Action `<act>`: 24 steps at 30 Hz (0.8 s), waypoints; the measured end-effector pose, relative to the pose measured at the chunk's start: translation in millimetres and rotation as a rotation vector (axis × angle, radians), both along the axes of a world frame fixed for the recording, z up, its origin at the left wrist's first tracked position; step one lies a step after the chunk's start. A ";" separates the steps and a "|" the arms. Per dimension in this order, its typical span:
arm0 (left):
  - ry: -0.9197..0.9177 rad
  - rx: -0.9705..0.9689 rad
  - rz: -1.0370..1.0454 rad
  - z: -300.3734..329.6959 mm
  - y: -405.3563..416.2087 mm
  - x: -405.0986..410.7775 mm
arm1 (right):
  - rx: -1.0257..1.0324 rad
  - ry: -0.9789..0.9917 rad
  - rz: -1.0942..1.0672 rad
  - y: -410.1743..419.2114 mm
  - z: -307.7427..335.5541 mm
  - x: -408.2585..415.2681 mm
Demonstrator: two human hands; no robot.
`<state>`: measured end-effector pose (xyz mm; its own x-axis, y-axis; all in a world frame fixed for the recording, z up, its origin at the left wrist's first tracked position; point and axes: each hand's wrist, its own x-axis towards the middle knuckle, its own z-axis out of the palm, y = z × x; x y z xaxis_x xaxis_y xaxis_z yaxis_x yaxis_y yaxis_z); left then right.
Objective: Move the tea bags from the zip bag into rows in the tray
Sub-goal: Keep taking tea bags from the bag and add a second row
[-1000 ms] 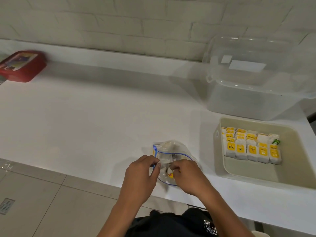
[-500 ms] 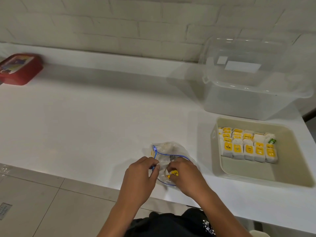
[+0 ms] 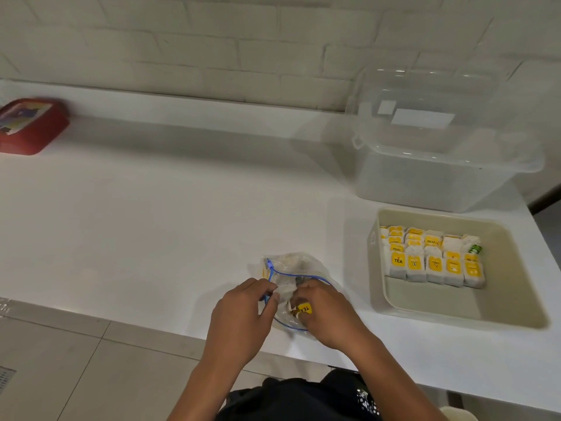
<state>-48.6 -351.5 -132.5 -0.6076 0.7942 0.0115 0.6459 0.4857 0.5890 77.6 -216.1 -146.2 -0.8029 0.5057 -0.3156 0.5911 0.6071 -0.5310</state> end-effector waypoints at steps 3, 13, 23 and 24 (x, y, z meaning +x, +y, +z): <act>-0.003 -0.003 0.002 -0.6 0.9 0.7 | 0.019 0.006 0.006 -0.4 -0.8 -1.4; 0.016 -0.032 -0.001 4.2 1.1 -1.2 | -0.041 0.060 -0.022 10.4 9.1 4.3; -0.009 -0.047 0.022 17.4 4.6 -3.8 | -0.192 0.226 -0.172 15.0 38.7 13.8; -0.006 -0.043 0.027 18.5 4.8 -4.3 | -0.179 0.251 -0.179 15.1 40.7 14.3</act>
<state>-52.9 -346.7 -114.0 -0.6287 0.7772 -0.0264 0.6286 0.5279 0.5711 91.9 -200.9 -105.4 -0.7702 0.6001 -0.2162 0.5176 0.3899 -0.7617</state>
